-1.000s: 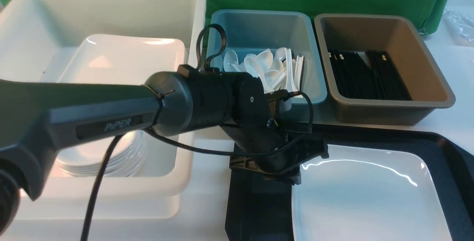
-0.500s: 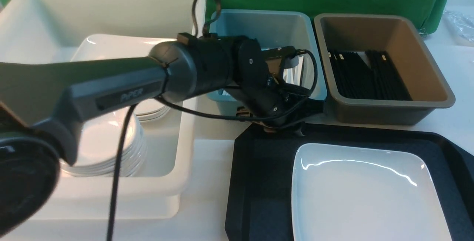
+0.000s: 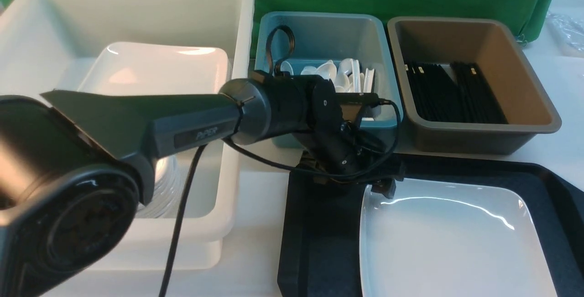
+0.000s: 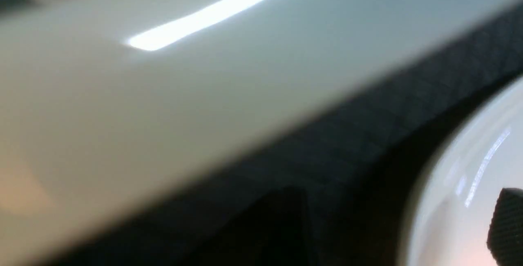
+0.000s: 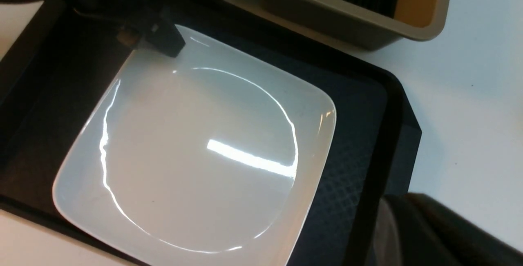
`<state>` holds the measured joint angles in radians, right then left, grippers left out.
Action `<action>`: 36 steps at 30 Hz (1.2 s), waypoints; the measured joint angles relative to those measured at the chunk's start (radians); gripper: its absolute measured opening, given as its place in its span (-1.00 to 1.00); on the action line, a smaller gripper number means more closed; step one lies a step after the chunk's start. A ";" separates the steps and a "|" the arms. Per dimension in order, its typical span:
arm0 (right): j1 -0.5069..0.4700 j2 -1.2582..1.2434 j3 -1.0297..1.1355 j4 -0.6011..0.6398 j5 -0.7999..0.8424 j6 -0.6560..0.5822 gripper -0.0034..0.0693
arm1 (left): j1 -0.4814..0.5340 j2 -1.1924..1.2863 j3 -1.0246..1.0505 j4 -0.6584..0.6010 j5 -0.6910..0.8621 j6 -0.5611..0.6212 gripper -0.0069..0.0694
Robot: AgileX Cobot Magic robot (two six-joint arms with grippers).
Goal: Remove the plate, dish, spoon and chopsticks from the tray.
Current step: Use the left arm to put the plate into the large storage box on the left
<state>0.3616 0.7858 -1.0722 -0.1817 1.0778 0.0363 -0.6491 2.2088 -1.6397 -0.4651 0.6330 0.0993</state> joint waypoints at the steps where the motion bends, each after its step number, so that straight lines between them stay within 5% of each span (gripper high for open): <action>1: 0.000 0.000 0.000 0.000 0.000 0.000 -0.84 | -0.007 0.001 -0.001 0.000 -0.005 0.009 0.67; 6: 0.000 0.000 0.000 0.000 -0.002 0.000 -0.84 | -0.020 0.009 -0.001 0.000 -0.026 0.030 0.44; 11: 0.000 0.000 0.000 0.000 -0.002 0.000 -0.84 | -0.032 0.016 -0.002 0.019 -0.036 0.034 -0.02; 13: 0.000 0.000 0.000 0.000 -0.002 0.000 -0.84 | -0.034 0.019 -0.002 0.014 -0.049 0.039 -0.37; 25: 0.000 0.000 0.000 0.001 -0.002 0.000 -0.84 | -0.035 -0.007 -0.002 0.004 -0.038 0.038 -0.44; 36: 0.000 0.000 0.000 0.001 -0.015 0.000 -0.84 | -0.035 -0.160 -0.002 0.069 0.000 0.058 -0.71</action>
<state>0.3616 0.7858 -1.0722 -0.1807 1.0630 0.0363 -0.6842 2.0486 -1.6419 -0.3964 0.6326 0.1571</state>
